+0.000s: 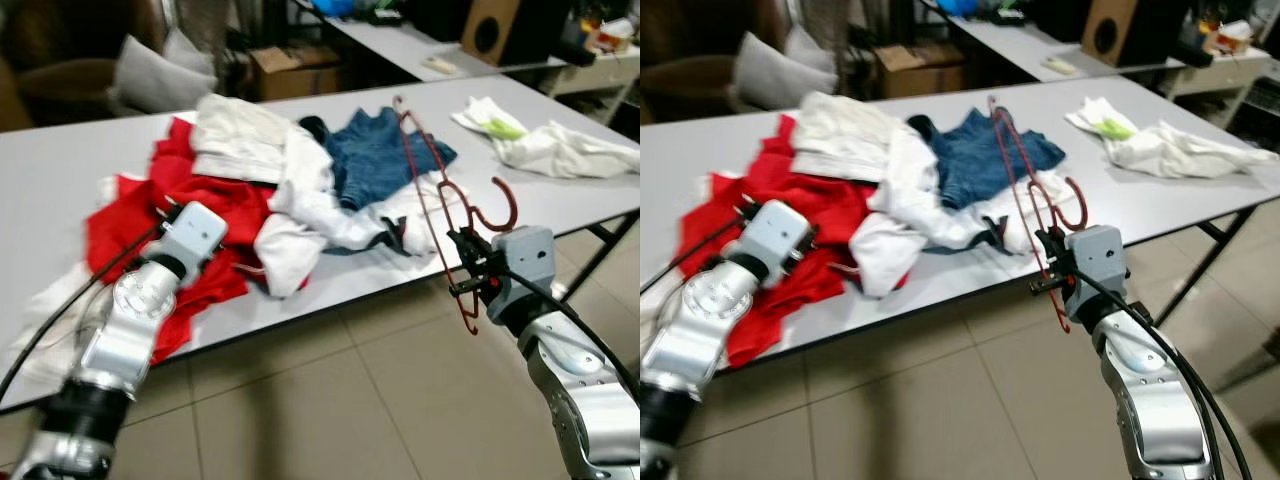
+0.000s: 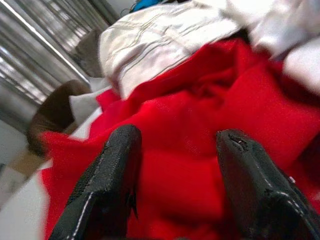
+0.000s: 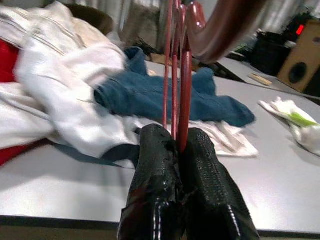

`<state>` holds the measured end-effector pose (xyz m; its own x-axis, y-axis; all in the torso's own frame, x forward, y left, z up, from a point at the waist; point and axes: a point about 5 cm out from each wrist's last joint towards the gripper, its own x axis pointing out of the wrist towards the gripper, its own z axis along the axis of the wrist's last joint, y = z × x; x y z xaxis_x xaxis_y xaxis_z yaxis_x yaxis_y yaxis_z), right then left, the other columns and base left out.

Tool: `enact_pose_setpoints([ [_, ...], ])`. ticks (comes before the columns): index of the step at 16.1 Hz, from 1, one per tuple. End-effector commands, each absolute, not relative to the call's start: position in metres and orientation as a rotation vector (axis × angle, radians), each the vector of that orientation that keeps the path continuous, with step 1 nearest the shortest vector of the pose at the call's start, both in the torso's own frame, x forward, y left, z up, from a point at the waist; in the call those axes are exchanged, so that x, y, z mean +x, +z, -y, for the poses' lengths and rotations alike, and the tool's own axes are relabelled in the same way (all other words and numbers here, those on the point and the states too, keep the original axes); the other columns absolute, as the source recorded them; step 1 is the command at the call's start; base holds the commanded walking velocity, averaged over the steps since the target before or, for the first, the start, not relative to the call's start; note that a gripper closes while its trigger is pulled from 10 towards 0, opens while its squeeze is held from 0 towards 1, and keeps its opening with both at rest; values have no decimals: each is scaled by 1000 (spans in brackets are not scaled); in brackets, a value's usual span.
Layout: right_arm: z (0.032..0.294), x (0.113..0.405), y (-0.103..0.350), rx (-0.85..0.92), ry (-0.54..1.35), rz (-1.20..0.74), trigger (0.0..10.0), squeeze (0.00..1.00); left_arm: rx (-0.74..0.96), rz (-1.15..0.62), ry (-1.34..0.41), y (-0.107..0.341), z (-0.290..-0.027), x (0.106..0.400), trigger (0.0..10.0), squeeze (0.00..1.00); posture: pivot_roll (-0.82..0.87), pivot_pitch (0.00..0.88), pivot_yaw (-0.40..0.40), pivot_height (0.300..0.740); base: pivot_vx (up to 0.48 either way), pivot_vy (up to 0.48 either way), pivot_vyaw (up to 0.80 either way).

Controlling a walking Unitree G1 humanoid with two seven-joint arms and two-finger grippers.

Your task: Hang hanger

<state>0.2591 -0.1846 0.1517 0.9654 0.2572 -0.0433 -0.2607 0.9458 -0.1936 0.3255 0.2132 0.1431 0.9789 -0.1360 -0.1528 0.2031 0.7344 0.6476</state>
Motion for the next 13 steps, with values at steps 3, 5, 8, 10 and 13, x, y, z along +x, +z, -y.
enact_pose_setpoints([
  [3, 186, 260, 155, -229, 263, -19, 10000, 0, 895, -119, -295, 143, -209, 340, 10000, 0, -153, 0, -14, 740, 0, 0, 0],
  [5, 186, 261, 156, -231, 261, -19, 10000, 0, 924, -137, -359, 142, -207, 345, 10000, 0, -159, 0, -9, 740, 0, 0, 0],
  [8, 191, 260, 157, -235, 241, -18, 10000, 0, 960, -178, -517, 137, -202, 341, 10000, 0, -165, 0, -7, 740, 0, 0, 0],
  [10, 192, 260, 157, -234, 236, -18, 10000, 0, 994, -175, -531, 139, -206, 339, 10000, 0, -164, 0, -11, 740, 0, 0, 0],
  [13, 192, 261, 158, -237, 242, -19, 10000, 0, 997, -175, -601, 147, -213, 334, 10000, 0, -156, 0, -23, 740, 0, 0, 0],
])
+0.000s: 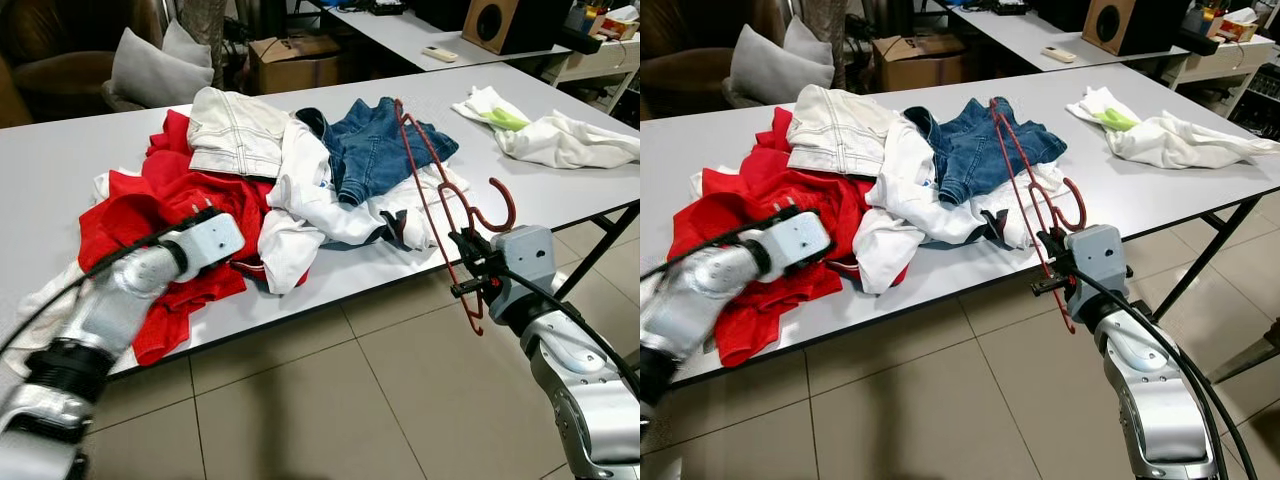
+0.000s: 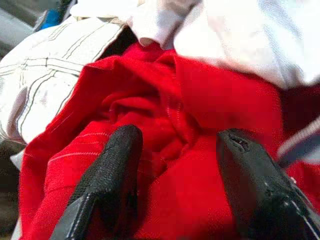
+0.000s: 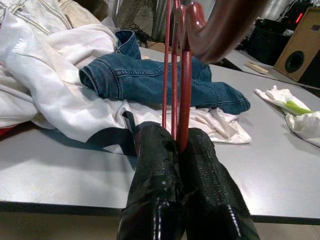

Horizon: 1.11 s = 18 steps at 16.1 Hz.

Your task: Hang hanger

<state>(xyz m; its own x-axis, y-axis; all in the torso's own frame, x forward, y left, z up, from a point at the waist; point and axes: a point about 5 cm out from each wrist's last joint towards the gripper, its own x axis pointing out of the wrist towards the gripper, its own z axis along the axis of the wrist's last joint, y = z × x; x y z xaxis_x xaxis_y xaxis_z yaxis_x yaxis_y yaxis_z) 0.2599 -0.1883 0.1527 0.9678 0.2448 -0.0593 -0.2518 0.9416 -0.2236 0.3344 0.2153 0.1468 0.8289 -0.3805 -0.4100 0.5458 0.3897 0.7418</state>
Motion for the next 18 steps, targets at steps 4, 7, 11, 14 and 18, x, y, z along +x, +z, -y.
enact_pose_setpoints([
  [4, 192, 261, 158, -239, 248, -17, 10000, 0, 971, -220, -786, 158, -219, 316, 10000, 0, -160, 0, -19, 740, 0, 0, 0],
  [7, 193, 260, 158, -240, 244, -18, 10000, 0, 944, -221, -843, 159, -213, 310, 10000, 0, -160, 0, -19, 740, 0, 0, 0],
  [11, 192, 261, 158, -239, 247, -14, 10000, 0, 1021, -205, -674, 151, -212, 326, 10000, 0, -160, 0, -20, 740, 0, 0, 0],
  [14, 189, 262, 159, -239, 253, -9, 10000, 0, 1065, -245, -643, 135, -205, 330, 10000, 0, -160, 0, -20, 740, 0, 0, 0],
  [18, 189, 263, 159, -236, 252, -4, 10000, 0, 1093, -161, -559, 140, -200, 339, 10000, 0, -164, 0, -21, 740, 0, 0, 0],
])
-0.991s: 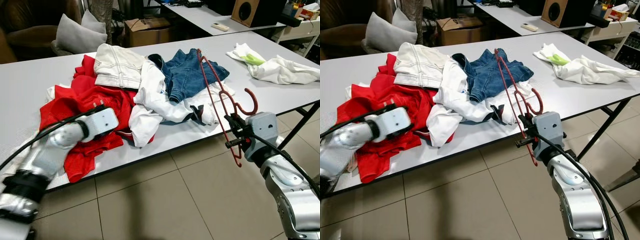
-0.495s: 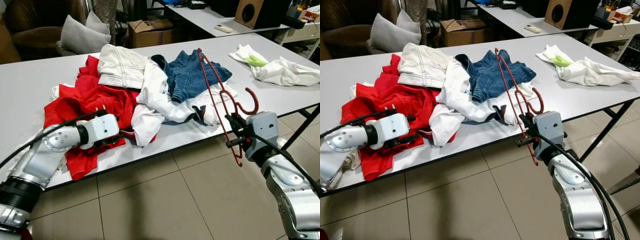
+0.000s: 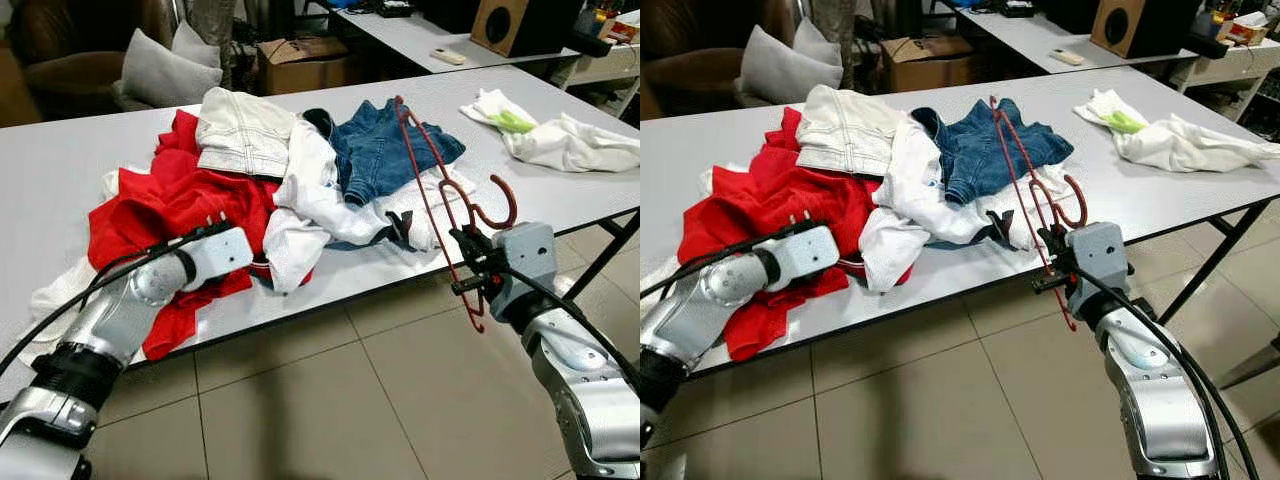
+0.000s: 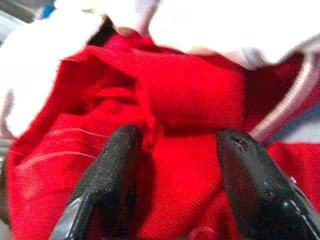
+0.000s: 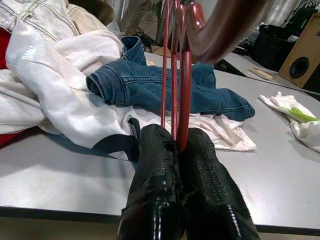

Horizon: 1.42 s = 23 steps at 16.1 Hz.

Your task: Hang hanger

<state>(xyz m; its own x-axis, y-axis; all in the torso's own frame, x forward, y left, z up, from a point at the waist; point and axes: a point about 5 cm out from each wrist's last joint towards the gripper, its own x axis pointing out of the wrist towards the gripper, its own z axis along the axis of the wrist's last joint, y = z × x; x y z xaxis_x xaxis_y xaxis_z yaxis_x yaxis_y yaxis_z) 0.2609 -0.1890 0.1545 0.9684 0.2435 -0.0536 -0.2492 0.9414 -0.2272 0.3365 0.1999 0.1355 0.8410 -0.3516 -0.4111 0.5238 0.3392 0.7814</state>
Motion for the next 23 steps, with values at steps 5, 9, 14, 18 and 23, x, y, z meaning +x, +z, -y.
enact_pose_setpoints([
  [5, 188, 265, 159, -233, 256, -2, 10000, 0, 1047, -172, -659, 126, -187, 330, 10000, 0, -159, 0, -25, 740, 0, 0, 0],
  [9, 188, 265, 159, -232, 257, -3, 10000, 0, 1068, -155, -505, 136, -202, 341, 8039, 0, -160, 0, -25, 740, 0, 0, 0],
  [14, 187, 262, 155, -228, 255, -17, 10000, 0, 997, -95, -460, 149, -203, 346, 0, 0, -162, 0, -20, 740, 0, 0, 0],
  [18, 187, 262, 155, -228, 256, -20, 10000, 0, 985, -123, -539, 141, -198, 341, 0, 0, -159, 0, -19, 740, 0, 0, 0],
  [23, 189, 261, 155, -230, 248, -23, 10000, 0, 887, -7, -630, 156, -196, 324, 10000, 1000, -161, 0, -15, 740, 0, 0, 0],
])
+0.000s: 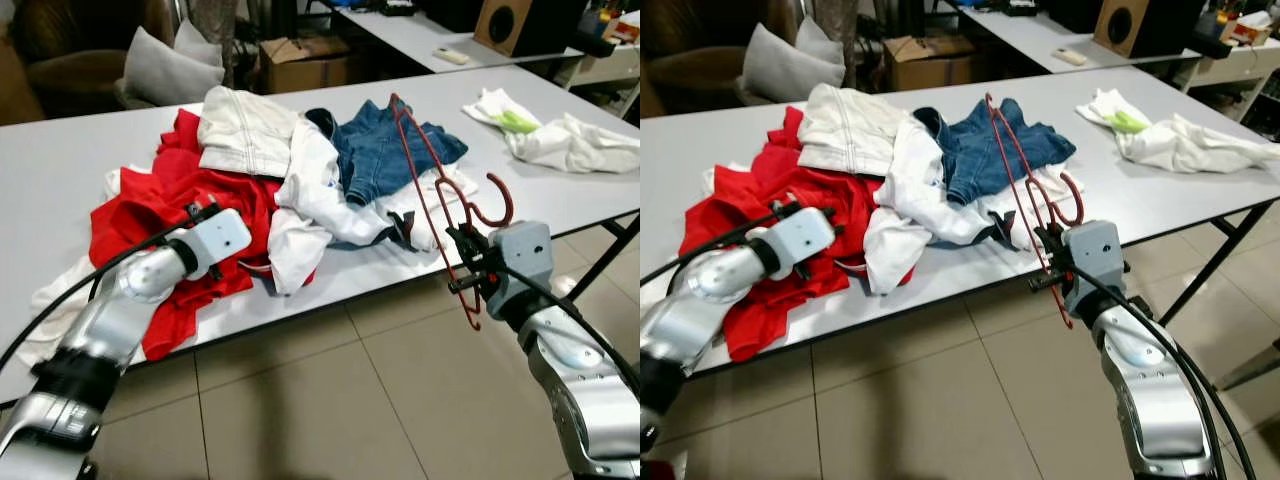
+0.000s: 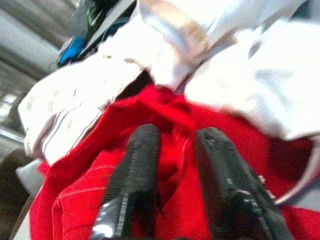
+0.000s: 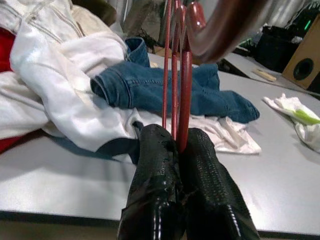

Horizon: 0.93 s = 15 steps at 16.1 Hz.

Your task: Hang hanger

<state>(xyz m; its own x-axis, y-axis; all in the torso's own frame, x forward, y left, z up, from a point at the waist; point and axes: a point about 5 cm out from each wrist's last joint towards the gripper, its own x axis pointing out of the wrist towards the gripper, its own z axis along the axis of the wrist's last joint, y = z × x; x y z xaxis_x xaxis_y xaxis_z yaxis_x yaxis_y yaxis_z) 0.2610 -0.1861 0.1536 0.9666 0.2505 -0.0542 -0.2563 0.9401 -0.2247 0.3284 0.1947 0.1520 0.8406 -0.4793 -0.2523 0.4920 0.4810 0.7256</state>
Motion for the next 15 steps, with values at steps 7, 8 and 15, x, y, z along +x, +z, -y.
enact_pose_setpoints([
  [7, 186, 262, 154, -227, 259, -23, 10000, 0, 897, -188, -714, 125, -191, 304, 10000, 1000, -152, 0, -22, 740, 0, 0, 0],
  [8, 186, 262, 154, -227, 259, -23, 10000, 0, 897, -188, -714, 125, -191, 304, 10000, 1000, -152, 0, -22, 740, 0, 0, 0],
  [15, 184, 262, 156, -222, 253, -17, 10000, 0, 940, -180, -437, 122, -193, 329, 10000, 0, -163, 0, -13, 740, 0, 0, 0],
])
